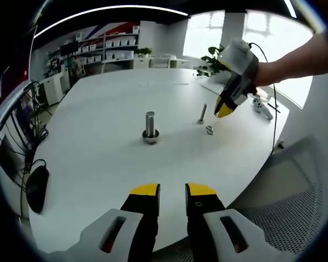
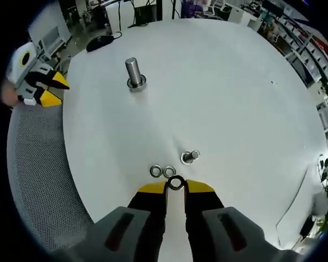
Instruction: Place the washer onto the threaded stud by aligning its center hole with the stud, sliding it down to the base, and recovering from edge contact or off-axis alignment until the washer reaches the visible bottom stop.
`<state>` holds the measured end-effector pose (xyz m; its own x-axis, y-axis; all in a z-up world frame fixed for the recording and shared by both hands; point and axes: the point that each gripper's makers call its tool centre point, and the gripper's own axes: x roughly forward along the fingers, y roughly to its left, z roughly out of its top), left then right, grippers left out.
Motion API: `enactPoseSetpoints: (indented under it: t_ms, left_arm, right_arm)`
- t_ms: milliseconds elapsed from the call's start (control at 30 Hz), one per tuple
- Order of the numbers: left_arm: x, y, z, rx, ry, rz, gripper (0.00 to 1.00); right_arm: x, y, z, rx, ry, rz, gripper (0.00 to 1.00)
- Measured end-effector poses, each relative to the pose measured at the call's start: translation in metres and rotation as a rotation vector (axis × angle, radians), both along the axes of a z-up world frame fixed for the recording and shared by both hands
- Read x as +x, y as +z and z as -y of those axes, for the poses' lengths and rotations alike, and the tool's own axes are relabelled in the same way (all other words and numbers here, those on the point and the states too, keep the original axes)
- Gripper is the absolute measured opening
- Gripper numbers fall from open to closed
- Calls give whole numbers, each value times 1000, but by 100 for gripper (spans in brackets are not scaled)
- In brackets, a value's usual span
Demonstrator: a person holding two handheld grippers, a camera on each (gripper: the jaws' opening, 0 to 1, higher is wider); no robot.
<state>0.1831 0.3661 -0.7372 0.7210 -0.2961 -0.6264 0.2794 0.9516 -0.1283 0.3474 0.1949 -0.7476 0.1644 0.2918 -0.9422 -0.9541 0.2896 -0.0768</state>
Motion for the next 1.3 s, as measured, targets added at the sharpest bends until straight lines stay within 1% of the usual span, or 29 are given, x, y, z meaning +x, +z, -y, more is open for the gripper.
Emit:
enactPoseSetpoints:
  t_ms: [200, 500, 667, 867, 1067, 1300]
  left_arm:
    - [0, 0, 0, 0, 0, 0, 16]
    - [0, -1, 0, -2, 3, -5, 17]
    - [-1, -2, 1, -7, 0, -13, 18]
    - [0, 0, 2, -13, -5, -2, 19]
    - [0, -1, 3, -12, -7, -5, 20]
    - [0, 1, 4, -21, -9, 1, 20]
  right_arm:
    - [3, 10, -7, 28, -6, 21, 13]
    - [12, 21, -10, 51, -7, 52, 13]
    - [16, 22, -12, 48, -1, 65, 13]
    - [19, 23, -15, 44, 12, 72, 13]
    - [20, 22, -19, 42, 22, 81, 13]
    - [20, 17, -22, 19, 41, 82, 13]
